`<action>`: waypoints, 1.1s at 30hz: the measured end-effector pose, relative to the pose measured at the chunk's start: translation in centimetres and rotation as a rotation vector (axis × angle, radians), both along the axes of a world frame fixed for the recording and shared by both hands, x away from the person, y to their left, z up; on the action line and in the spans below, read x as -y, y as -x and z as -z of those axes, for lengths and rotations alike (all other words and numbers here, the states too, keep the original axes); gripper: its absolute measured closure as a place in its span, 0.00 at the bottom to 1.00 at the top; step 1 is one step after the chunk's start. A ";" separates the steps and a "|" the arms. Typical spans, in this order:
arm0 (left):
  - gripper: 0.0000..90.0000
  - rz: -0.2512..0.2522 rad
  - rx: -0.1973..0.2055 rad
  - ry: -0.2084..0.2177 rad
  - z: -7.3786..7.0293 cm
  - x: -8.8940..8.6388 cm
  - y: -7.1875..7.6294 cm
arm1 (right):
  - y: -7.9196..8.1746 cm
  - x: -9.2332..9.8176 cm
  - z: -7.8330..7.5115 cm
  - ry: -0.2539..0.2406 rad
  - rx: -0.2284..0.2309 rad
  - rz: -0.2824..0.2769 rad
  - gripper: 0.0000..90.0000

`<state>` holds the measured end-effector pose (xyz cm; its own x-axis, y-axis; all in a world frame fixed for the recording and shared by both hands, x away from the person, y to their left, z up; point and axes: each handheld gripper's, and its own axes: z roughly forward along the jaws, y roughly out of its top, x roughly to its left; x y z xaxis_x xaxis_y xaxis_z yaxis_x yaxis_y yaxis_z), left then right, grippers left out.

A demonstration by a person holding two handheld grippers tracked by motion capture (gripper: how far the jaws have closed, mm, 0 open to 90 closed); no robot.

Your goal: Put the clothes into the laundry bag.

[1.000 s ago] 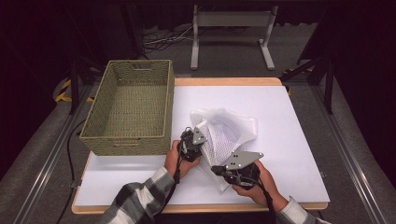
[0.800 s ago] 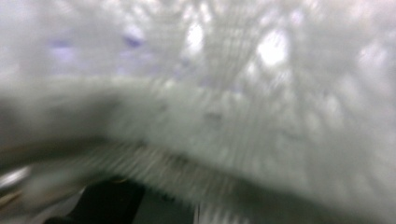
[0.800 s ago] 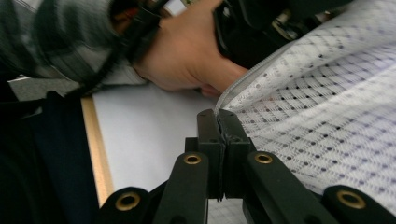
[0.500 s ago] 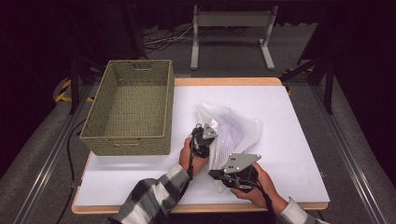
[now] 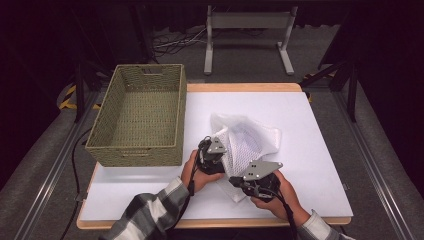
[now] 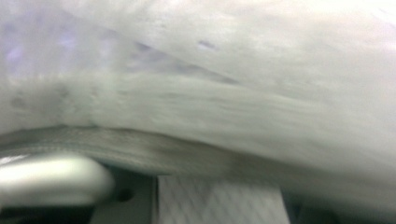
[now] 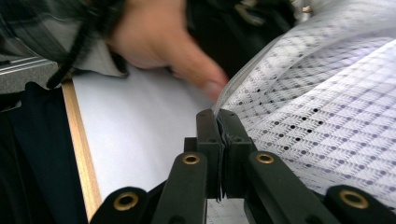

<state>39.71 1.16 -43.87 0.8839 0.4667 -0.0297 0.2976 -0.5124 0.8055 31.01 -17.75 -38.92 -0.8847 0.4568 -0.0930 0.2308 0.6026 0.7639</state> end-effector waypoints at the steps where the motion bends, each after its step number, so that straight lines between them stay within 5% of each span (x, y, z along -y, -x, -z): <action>1: 0.57 0.003 0.010 -0.011 -0.1 -0.3 0.3 | 0.0 0.0 0.0 -0.002 0.001 -0.002 0.99; 8: 0.49 0.053 0.047 -0.047 -1.1 -3.0 3.0 | 0.1 -0.1 -0.1 -0.003 -0.002 -0.009 0.99; 14: 0.58 0.036 0.035 -0.063 -1.1 -5.9 4.2 | 0.1 -0.1 0.0 0.001 0.001 -0.010 0.99; 16: 0.58 0.023 0.029 -0.074 -1.0 -6.3 4.2 | 0.1 -0.2 0.1 0.004 0.000 -0.012 0.99; 19: 0.55 -0.067 0.009 -0.115 -0.1 -7.4 4.0 | 0.1 -0.4 0.2 0.014 0.001 -0.019 0.99; 21: 0.51 -0.123 -0.029 -0.105 0.4 -7.7 3.5 | 0.2 -0.5 0.2 0.020 0.001 -0.030 0.99; 28: 0.46 -0.156 -0.058 -0.123 1.3 -6.7 2.5 | 0.3 -0.5 0.1 0.021 -0.003 -0.050 0.99; 33: 0.45 -0.168 -0.084 -0.084 1.6 -6.1 1.8 | 0.3 -0.4 0.1 0.025 0.000 -0.050 0.99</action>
